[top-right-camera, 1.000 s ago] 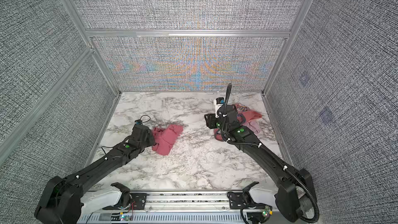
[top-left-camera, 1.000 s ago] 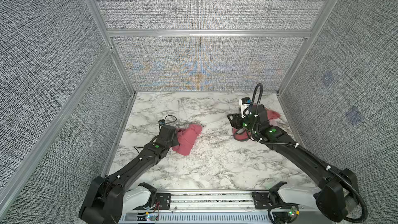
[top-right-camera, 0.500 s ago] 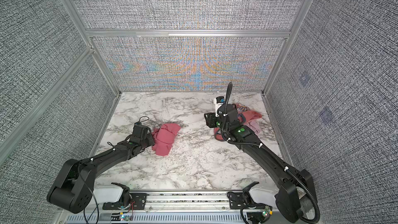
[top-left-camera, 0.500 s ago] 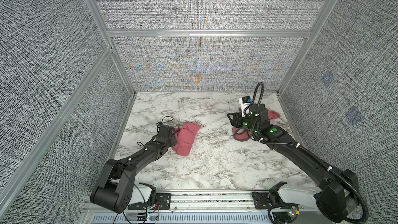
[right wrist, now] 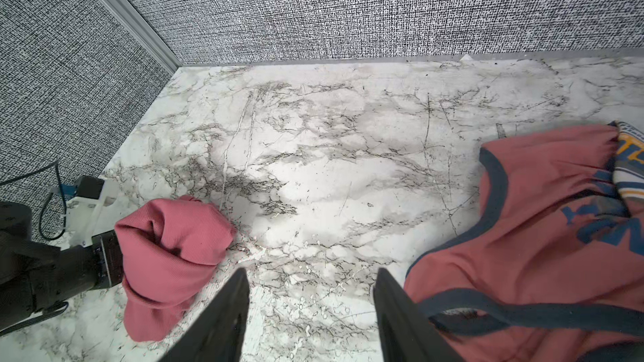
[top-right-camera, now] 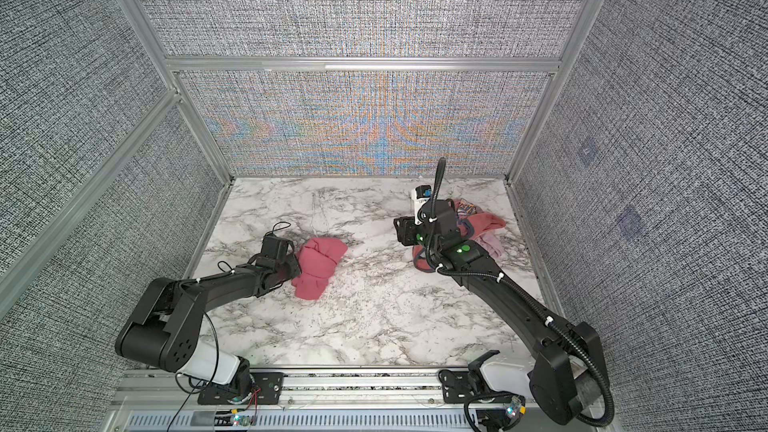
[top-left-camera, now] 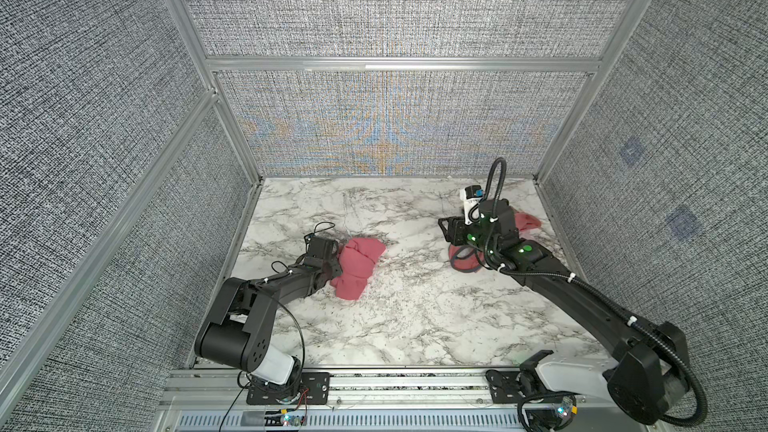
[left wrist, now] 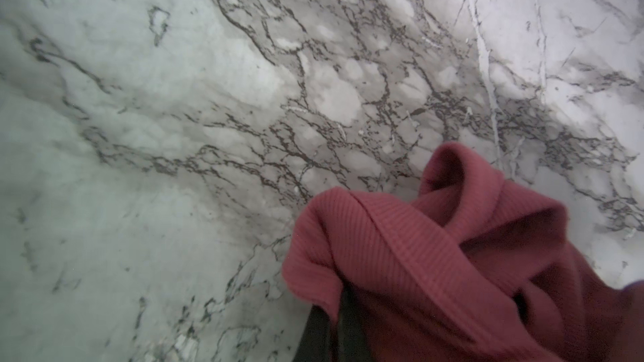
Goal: Pick out a specific cloth from the pile
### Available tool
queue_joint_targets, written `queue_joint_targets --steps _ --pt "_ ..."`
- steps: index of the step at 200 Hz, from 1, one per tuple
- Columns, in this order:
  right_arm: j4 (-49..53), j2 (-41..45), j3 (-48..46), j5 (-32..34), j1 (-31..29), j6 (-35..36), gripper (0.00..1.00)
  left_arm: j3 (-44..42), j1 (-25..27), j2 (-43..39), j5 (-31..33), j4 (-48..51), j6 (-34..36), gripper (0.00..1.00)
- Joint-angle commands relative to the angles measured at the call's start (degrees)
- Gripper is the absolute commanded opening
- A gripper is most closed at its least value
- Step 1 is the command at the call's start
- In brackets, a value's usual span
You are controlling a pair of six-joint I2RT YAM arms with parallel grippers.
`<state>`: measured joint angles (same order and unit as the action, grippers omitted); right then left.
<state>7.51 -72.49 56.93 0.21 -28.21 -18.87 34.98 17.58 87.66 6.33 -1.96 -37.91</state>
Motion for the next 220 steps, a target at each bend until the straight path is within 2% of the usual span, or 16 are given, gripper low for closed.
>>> queue_joint_targets --steps 1,12,27,42,74,109,150,188,220 --pt "-0.1 -0.4 0.9 0.7 0.0 0.2 0.59 0.7 -0.2 -0.2 -0.4 1.0 0.0 0.0" --pt "-0.1 -0.5 1.0 0.5 0.0 0.1 0.59 1.0 -0.2 -1.4 -0.5 2.4 0.3 0.0" --pt "-0.3 -0.4 0.9 0.3 0.0 -0.1 0.59 1.2 -0.2 -3.8 0.2 4.7 0.0 0.25" --pt "-0.6 -0.4 0.7 0.2 0.0 -0.3 0.59 1.1 -0.2 -6.6 0.7 6.4 -0.4 0.33" --pt "-1.0 -0.2 0.3 -0.4 0.0 -1.0 0.59 2.8 -0.2 -12.4 0.4 12.6 0.7 0.35" --pt "-1.4 0.1 -0.1 -0.5 0.0 -1.3 0.59 4.1 0.7 -18.1 -2.7 14.5 5.0 0.35" --pt "-1.9 0.2 -0.3 -1.2 0.0 -1.7 0.59 4.7 5.9 -23.4 -3.3 12.9 9.5 0.37" --pt "-2.1 0.2 -0.6 -1.5 0.0 -2.0 0.59 6.9 11.0 -20.7 -4.2 10.3 12.8 0.37" --pt "-1.9 0.9 -1.0 -1.4 0.0 -2.0 0.59 8.0 11.9 -16.7 -4.2 8.6 12.8 0.37"
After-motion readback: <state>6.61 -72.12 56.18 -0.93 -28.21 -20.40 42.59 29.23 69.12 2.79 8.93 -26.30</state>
